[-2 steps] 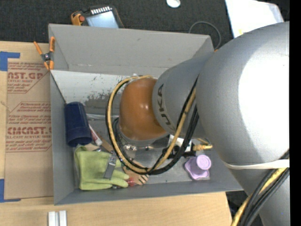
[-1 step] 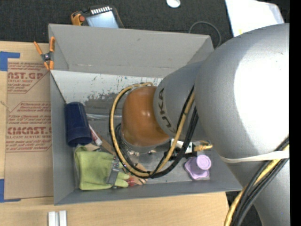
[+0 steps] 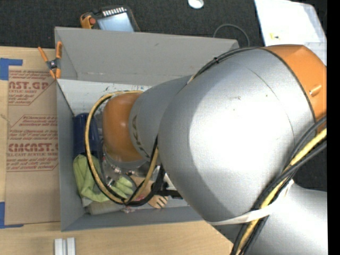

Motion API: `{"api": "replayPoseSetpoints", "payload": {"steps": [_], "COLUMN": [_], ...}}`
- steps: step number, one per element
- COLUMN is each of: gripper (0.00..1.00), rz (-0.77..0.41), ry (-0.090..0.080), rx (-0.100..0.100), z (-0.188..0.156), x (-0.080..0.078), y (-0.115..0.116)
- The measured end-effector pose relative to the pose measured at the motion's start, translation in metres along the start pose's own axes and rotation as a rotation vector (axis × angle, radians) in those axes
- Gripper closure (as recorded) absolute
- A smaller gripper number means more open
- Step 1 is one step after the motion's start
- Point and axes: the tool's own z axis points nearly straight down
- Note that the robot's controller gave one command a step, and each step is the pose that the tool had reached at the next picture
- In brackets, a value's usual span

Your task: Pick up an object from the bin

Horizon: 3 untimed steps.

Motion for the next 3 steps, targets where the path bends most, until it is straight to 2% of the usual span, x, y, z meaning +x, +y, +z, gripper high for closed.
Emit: {"api": "replayPoseSetpoints", "payload": {"steps": [2, 3], "gripper": [1.0, 1.0], "rz": [0.006, 0.004], "ry": [-0.001, -0.001], "rx": [0.007, -0.004], "z": [-0.008, -0.043], "x": [0.0, 0.002], "y": [-0.001, 0.002]}}
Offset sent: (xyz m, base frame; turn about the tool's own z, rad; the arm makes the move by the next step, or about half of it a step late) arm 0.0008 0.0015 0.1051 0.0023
